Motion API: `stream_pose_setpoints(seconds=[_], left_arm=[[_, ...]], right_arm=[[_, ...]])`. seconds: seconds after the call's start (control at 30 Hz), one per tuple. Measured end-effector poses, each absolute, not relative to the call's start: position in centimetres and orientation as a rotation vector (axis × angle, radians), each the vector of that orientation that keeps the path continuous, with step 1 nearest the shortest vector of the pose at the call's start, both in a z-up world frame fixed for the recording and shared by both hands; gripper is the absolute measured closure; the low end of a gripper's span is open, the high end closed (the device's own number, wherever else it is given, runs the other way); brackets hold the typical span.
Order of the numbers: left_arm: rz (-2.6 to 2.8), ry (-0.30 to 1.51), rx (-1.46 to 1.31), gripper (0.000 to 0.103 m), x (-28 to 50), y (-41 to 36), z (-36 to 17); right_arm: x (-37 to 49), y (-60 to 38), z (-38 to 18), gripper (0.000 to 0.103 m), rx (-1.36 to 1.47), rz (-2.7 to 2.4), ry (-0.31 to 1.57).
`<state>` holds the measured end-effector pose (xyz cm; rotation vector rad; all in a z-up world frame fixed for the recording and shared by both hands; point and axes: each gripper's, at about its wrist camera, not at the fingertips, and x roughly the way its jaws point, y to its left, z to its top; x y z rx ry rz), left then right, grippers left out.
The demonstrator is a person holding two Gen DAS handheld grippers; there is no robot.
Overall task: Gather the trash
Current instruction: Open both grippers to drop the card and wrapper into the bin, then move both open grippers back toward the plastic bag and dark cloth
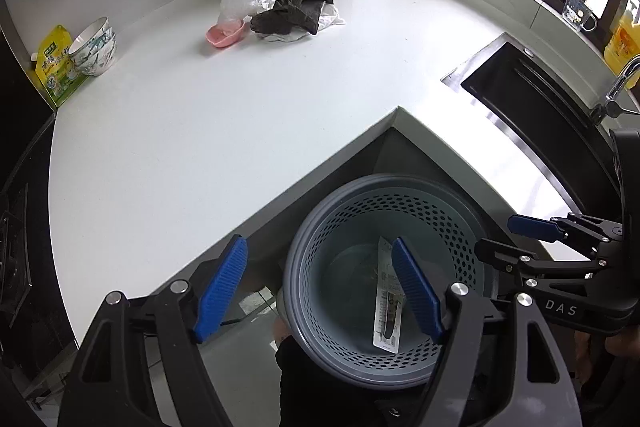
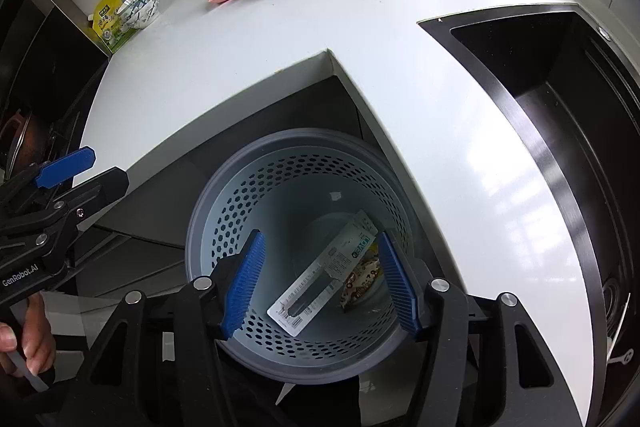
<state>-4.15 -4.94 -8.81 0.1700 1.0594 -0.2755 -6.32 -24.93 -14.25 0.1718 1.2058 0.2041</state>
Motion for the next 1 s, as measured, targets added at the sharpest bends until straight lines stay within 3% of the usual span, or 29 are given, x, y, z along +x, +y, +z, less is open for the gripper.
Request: stream_pose_setpoints(seconds=[0.23, 0.63, 1.0], left_arm=[[-0.264, 1.027, 0.171, 0.026, -2.3, -3.3, -7.1], [-0.238, 0.947, 0.152, 0.009, 2.5, 0.8, -4.2], [-0.230, 0.867, 0.133, 0.007, 8.1, 4.2, -2.8]], right_arm=[[-4.3, -23.7, -13.0, 0.046, 0.183, 0.197, 1.179], [-0.1, -20.9, -9.8, 0.035, 0.181, 0.192, 1.062], [5.1, -18.5, -8.3, 0.032, 0.180, 0.130, 0.969]])
